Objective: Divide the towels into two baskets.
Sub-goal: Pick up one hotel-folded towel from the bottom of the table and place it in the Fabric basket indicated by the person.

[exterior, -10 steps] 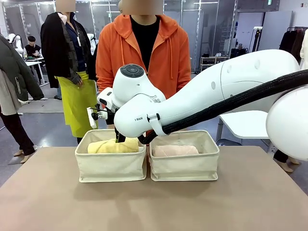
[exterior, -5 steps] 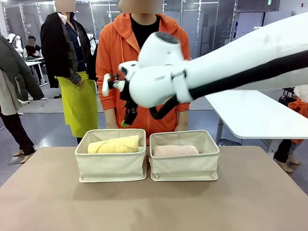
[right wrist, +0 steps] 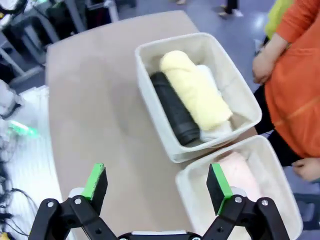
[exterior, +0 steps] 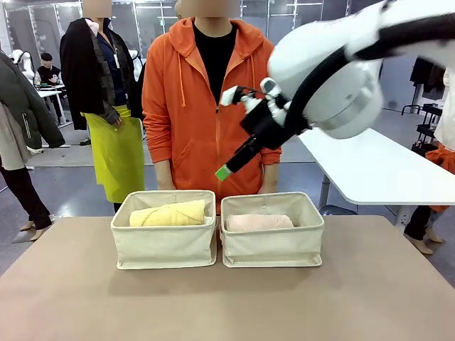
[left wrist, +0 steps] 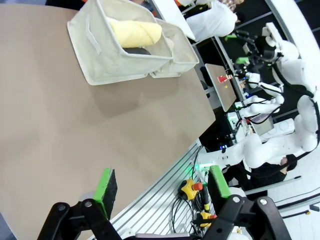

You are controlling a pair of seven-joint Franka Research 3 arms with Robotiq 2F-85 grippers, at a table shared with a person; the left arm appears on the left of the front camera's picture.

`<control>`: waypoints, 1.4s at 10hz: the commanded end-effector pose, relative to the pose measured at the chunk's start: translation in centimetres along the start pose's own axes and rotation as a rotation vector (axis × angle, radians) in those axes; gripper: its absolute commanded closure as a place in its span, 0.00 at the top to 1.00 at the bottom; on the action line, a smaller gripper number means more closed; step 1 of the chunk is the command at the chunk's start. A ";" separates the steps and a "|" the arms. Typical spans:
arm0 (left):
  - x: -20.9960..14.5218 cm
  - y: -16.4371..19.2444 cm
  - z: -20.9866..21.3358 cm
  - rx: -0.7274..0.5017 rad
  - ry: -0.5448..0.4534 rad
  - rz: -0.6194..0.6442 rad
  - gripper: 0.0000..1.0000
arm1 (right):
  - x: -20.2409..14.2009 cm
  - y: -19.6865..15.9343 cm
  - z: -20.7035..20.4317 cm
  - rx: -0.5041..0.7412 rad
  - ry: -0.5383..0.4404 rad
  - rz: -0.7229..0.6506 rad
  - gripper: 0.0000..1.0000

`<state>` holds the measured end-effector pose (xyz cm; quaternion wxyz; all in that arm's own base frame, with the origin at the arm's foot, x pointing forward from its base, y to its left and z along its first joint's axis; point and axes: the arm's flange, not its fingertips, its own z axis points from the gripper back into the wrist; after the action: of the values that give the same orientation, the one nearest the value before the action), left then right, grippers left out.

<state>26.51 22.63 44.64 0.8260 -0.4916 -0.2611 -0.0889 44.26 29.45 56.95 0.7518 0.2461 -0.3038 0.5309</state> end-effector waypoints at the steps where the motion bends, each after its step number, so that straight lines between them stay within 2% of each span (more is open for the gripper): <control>1: 0.0 -0.6 0.2 -0.014 -0.011 0.009 0.93 | -5.0 0.5 4.3 0.072 -0.080 -0.155 1.00; 2: 0.0 -0.6 0.2 -0.014 -0.011 0.009 0.93 | -7.5 -0.2 7.7 0.051 -0.141 -0.204 1.00; 4: 0.0 -0.6 0.2 -0.014 -0.011 0.009 0.93 | -13.1 -1.5 14.2 0.044 -0.127 -0.317 1.00; 7: 0.0 -0.6 0.2 -0.014 -0.011 0.009 0.93 | -23.4 0.1 21.9 0.112 -0.094 -0.591 1.00; 9: 0.0 -0.6 0.2 -0.014 -0.011 0.009 0.93 | -29.1 2.6 25.5 0.091 -0.103 -0.776 1.00; 10: 0.0 -0.6 0.2 -0.014 -0.011 0.009 0.93 | -32.4 4.7 27.1 0.061 -0.183 -0.858 1.00; 11: 0.0 -0.6 0.2 -0.014 -0.011 0.009 0.93 | -35.3 7.0 27.8 0.059 -0.202 -0.934 1.00; 12: 0.0 -0.6 0.2 -0.014 -0.011 0.009 0.93 | -37.6 9.2 28.0 0.046 -0.272 -0.957 1.00; 14: 0.0 -0.6 0.2 -0.014 -0.011 0.009 0.93 | -41.3 12.8 27.6 0.019 -0.313 -1.045 1.00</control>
<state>26.48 22.64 44.67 0.8262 -0.4912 -0.2612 -0.0886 19.66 -15.28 50.18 0.8596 0.4440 -0.2417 0.0739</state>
